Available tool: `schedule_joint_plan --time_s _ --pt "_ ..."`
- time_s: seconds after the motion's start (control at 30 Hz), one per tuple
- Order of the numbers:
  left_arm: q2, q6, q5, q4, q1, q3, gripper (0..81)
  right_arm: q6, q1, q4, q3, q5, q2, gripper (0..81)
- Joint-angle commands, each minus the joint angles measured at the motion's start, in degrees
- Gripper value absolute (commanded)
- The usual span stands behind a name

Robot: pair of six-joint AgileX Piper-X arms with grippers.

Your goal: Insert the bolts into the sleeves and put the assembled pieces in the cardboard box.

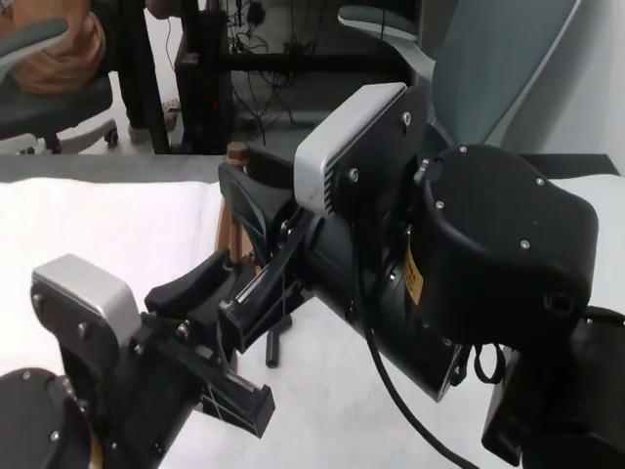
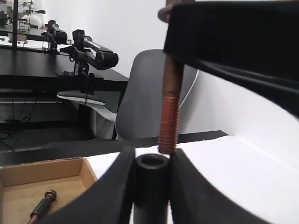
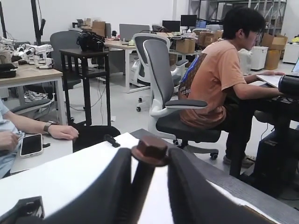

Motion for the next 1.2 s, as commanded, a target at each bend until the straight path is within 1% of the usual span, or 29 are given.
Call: schedule_joint_plan --time_s 0.0,0.37,0.43,0.5,0.53,0.57,0.6,0.67,0.73,0.77,0.8,0.9,1.0,1.1,1.13,1.17 --pt "-0.27 -0.41 1.14 -3.64 -0.3 -0.29 1.8 -0.54 -0.23 0.38 -0.29 0.12 -0.07 0.6" --pt "-0.27 -0.41 1.14 -5.03 -0.3 -0.29 1.8 -0.54 -0.23 2.1 -0.3 0.12 -0.07 0.6" --pt "-0.27 -0.09 0.86 -5.03 -0.2 -0.29 1.8 -0.54 -0.23 2.08 -0.3 -0.67 -0.07 0.6" --pt "-0.27 0.05 0.28 -5.17 -0.19 -0.29 1.8 -0.54 -0.23 2.08 -0.3 -3.44 -0.07 0.4" --pt "-0.27 0.04 0.25 -5.17 -0.19 -0.29 1.8 -0.27 -0.23 2.08 -0.3 -4.43 -0.07 2.9" --pt "-0.27 0.04 0.25 -5.17 -0.19 -0.29 1.8 0.03 -0.23 2.08 -0.3 -5.26 -0.07 8.4" --pt "-0.27 0.04 0.25 -5.17 -0.19 -0.29 1.8 0.03 -0.23 2.08 -0.3 -5.21 -0.07 16.5" --pt "-0.27 0.04 0.25 -5.17 -0.09 -0.29 1.8 1.19 -0.23 2.08 -0.3 -5.02 -0.07 37.8" --pt "-0.27 0.04 0.25 -5.29 -0.09 -0.29 1.8 2.9 -0.23 2.08 -0.3 -3.58 -0.07 56.7" --pt "-0.27 0.04 0.25 -5.43 -0.09 -0.29 1.8 2.93 -0.23 2.08 -0.3 -3.22 -0.07 63.3" --pt "-0.27 0.04 0.25 -5.51 -0.09 -0.29 1.8 2.95 -0.23 2.19 -0.3 -2.87 -0.07 64.8" --pt "-0.27 0.33 0.25 -6.3 -0.09 -0.29 1.8 2.95 -0.23 1.98 -0.3 -4.3 -0.26 64.7" --pt "-0.27 1.32 0.25 -5.83 -0.09 -0.29 1.8 2.95 -0.1 -1.32 -0.41 -5.5 -1.64 64.7" --pt "-0.27 1.33 -0.82 -4.65 0.81 -0.43 1.8 2.45 -0.1 -3.0 -0.53 -3.45 -5.57 64.7" --pt "-0.27 1.33 -0.98 -3.49 1.53 -0.72 1.8 2.2 -0.1 -2.81 -0.53 -2.27 -7.17 64.7" --pt "-0.27 1.33 -0.99 -0.95 3.09 -1.59 1.8 1.64 -0.25 -2.11 -0.53 -0.57 -9.69 64.7"
